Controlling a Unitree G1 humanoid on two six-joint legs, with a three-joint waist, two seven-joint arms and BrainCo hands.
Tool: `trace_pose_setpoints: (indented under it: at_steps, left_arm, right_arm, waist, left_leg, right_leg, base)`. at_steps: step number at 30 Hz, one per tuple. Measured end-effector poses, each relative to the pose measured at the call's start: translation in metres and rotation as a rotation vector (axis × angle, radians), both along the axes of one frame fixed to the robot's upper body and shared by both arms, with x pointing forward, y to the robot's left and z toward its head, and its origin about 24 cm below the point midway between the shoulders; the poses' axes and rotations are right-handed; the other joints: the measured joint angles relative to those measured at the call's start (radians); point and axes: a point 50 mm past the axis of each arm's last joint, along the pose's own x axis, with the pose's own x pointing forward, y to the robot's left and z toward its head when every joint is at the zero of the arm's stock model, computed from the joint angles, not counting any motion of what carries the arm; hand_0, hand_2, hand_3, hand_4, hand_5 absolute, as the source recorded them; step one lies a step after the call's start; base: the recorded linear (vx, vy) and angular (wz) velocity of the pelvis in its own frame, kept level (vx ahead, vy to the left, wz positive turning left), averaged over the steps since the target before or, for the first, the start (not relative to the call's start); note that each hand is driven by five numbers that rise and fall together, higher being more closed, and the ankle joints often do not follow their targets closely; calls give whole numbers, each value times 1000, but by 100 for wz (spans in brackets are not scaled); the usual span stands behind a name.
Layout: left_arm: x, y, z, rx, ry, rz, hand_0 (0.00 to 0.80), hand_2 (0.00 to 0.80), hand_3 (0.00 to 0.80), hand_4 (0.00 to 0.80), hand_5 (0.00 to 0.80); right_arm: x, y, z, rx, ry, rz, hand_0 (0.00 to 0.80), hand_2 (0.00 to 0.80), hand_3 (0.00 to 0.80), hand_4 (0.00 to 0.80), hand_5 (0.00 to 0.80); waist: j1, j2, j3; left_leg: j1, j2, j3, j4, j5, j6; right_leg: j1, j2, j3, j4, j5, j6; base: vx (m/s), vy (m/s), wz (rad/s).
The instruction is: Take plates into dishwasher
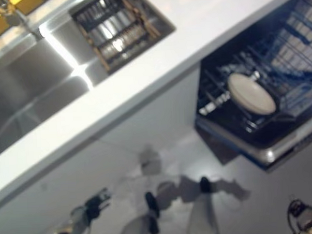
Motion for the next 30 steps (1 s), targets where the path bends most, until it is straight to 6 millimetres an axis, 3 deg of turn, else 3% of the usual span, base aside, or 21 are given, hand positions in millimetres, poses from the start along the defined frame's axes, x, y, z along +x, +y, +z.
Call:
trace_pose_setpoints:
  at_steps: [8,9,12,20,24,30]
  left_arm:
    - [-4,8,1,-8,-1,42,0,0,0,0,0]
    - [-6,7,-1,-10,2,42,0,0,0,0,0]
    - [-2,2,2,-21,-22,29,0,0,0,0,0]
    - [-1,-1,2,-30,-17,25,0,0,0,0,0]
    - [-10,-2,-2,-33,14,33,0,0,0,0,0]
    - [-22,-4,-7,-35,49,44,0,0,0,0,0]
  right_arm:
    - [33,-12,32,33,-401,-183,0,0,0,0,0]
    - [52,-11,46,38,-534,-163,0,0,0,0,0]
    - [75,-13,73,28,-713,-147,0,0,0,0,0]
    - [110,-25,139,-4,-1060,-19,0,0,0,0,0]
    - [112,-32,157,-80,-1053,49,0,0,0,0,0]
    - [124,-26,167,-129,-985,200,0,0,0,0,0]
  waist:
    - [6,25,42]
    - [8,30,45]
    - [8,49,51]
    - [47,75,50]
    - [68,76,49]
    - [64,77,48]
  left_leg:
    - [-50,23,14,92,-34,-17]
    - [-68,31,14,130,-51,-23]
    - [-92,41,7,170,-56,-30]
    - [-176,53,-42,295,-71,-45]
    - [-244,52,-73,372,-100,-19]
    - [-269,48,-103,404,-103,-22]
  right_leg:
    - [-97,4,4,149,-68,-29]
    - [-121,3,3,191,-85,-37]
    - [-155,4,0,256,-114,-52]
    - [-240,-13,-21,427,-193,-90]
    - [-296,-24,-27,508,-219,-105]
    - [-324,-38,-41,560,-228,-117]
  base:
    - [1,-38,-8]
    - [24,-40,-8]
    - [51,-61,1]
    - [75,-66,13]
    - [59,-45,14]
    - [52,-17,0]
